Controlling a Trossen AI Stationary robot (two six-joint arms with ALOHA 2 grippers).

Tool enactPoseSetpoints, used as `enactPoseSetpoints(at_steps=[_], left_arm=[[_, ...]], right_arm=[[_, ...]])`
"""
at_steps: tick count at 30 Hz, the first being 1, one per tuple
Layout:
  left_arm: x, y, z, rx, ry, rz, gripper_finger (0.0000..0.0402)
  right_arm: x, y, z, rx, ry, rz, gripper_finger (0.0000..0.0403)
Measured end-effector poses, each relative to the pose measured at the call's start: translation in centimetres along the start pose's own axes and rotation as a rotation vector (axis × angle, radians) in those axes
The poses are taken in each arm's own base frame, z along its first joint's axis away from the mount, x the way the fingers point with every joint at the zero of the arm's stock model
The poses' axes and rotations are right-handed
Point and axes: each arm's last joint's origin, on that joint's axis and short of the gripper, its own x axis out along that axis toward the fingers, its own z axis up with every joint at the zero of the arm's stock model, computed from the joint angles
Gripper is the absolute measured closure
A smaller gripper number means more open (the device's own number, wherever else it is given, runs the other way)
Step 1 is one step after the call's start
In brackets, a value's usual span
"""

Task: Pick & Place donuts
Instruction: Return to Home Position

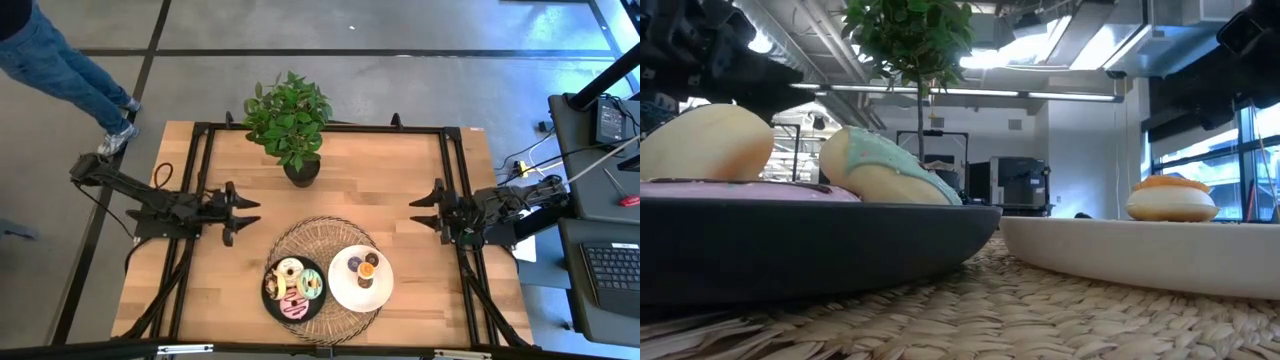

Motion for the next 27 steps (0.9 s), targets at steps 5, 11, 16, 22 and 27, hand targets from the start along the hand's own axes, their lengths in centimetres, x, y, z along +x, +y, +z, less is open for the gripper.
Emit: enactPoseSetpoints(at_steps=[5,11,16,22,27], left_arm=[[-0.5,0.7,0.1,-0.004,0.005,0.021,0.0214],[-1.3,1.6,0.1,-0.003,0.002,0.029,0.0212],[-2.0,1.9,1.1,0.047,-0.098,-0.007,0.0215],[-1.8,2.1,1.0,0.073,-0.082,-0.020,0.0213],[-1.8,2.4,1.1,0.091,-0.085,0.009,0.0214]], right_arm=[[0.0,0.0,0.0,0.007,-0.002,-0.013,0.0202],[0.0,0.0,0.0,0.005,-0.002,-0.013,0.0202],[0.0,0.0,0.0,0.000,-0.002,-0.014,0.0202],[0.5,-0.1,-0.7,-0.021,-0.009,-0.043,0.0202],[1.4,-0.2,-2.0,-0.019,-0.028,-0.080,0.0202]])
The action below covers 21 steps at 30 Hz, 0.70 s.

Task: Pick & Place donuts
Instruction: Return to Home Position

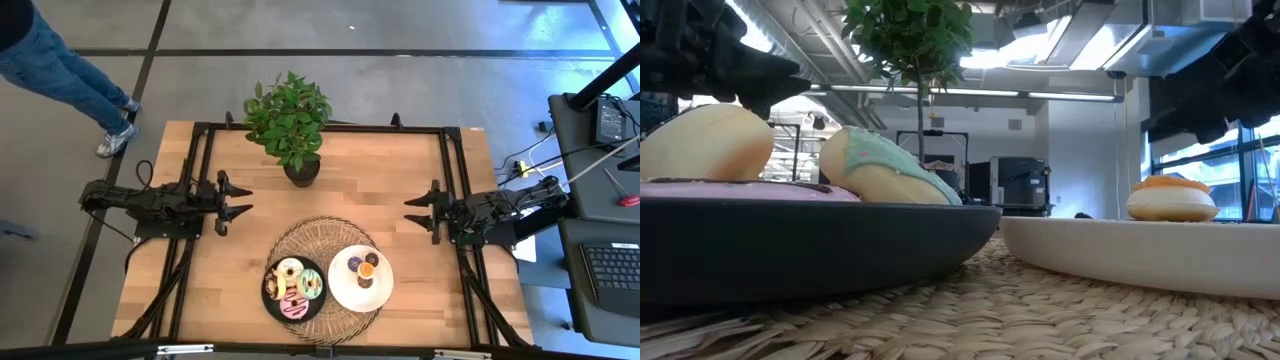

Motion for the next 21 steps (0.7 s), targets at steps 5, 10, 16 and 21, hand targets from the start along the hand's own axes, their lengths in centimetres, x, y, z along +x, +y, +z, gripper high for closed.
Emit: enactPoseSetpoints(at_steps=[5,10,16,21], left_arm=[[0.05,0.22,0.00,0.010,0.000,0.023,0.0213],[0.09,0.36,0.00,0.012,0.001,0.043,0.0214],[0.10,0.42,0.00,0.012,0.000,0.050,0.0214],[0.10,0.43,0.00,0.012,-0.001,0.054,0.0213]], right_arm=[[-0.01,0.04,0.27,-0.001,-0.027,0.003,0.0202],[0.18,0.18,0.51,0.010,-0.090,0.017,0.0202],[0.33,0.46,0.57,0.007,-0.130,0.091,0.0202],[0.64,0.96,0.38,-0.015,-0.216,0.228,0.0202]])
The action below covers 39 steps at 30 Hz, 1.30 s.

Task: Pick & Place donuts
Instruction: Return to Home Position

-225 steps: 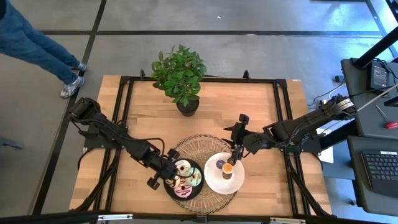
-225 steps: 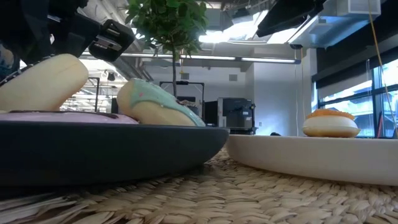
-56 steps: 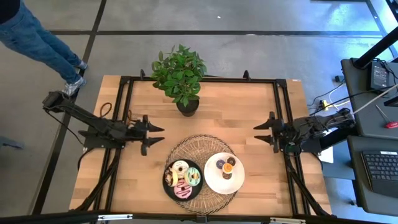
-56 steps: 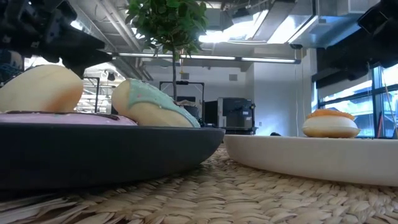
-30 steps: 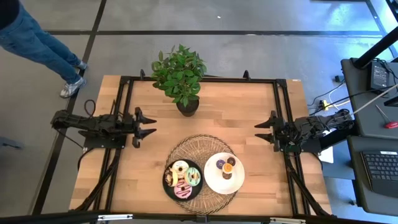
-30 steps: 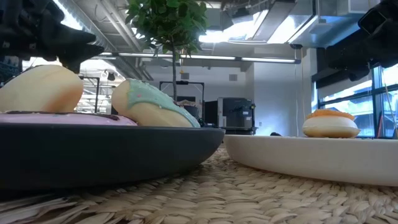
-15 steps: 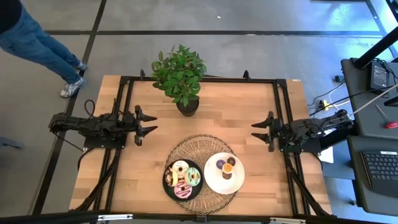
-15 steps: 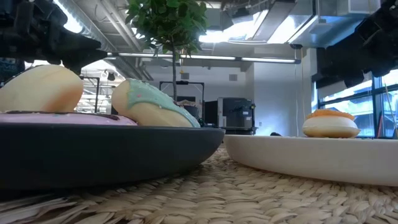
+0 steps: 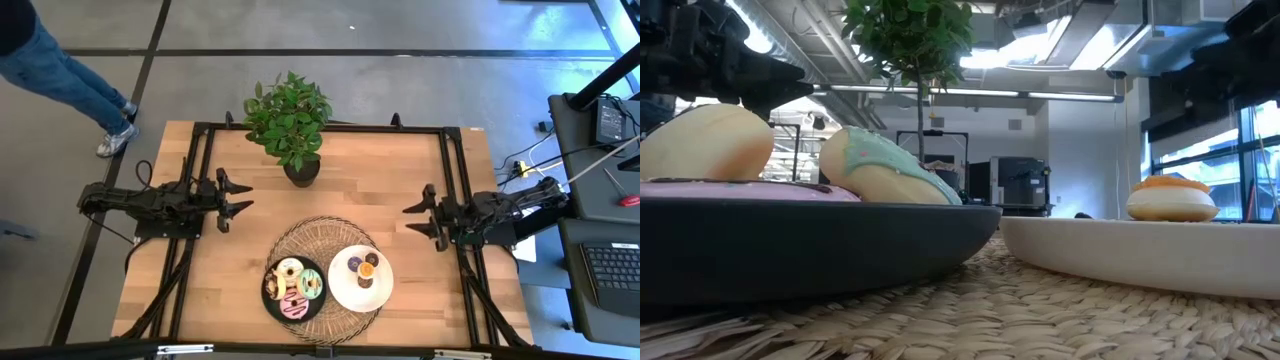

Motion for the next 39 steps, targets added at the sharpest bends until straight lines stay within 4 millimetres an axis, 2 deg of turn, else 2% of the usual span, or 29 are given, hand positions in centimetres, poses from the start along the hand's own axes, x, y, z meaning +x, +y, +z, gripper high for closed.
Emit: enactPoseSetpoints(at_steps=[15,28,39], left_arm=[[0.00,0.00,0.00,0.087,0.000,0.001,0.0214],[0.00,0.00,0.00,0.086,0.000,0.001,0.0214],[0.00,0.00,0.00,0.086,0.000,0.001,0.0213]], right_arm=[[0.06,0.04,-0.07,-0.040,-0.016,0.012,0.0202],[0.06,0.03,-0.06,-0.318,-0.018,0.006,0.0202],[0.06,0.03,-0.06,-0.316,-0.017,0.006,0.0202]])
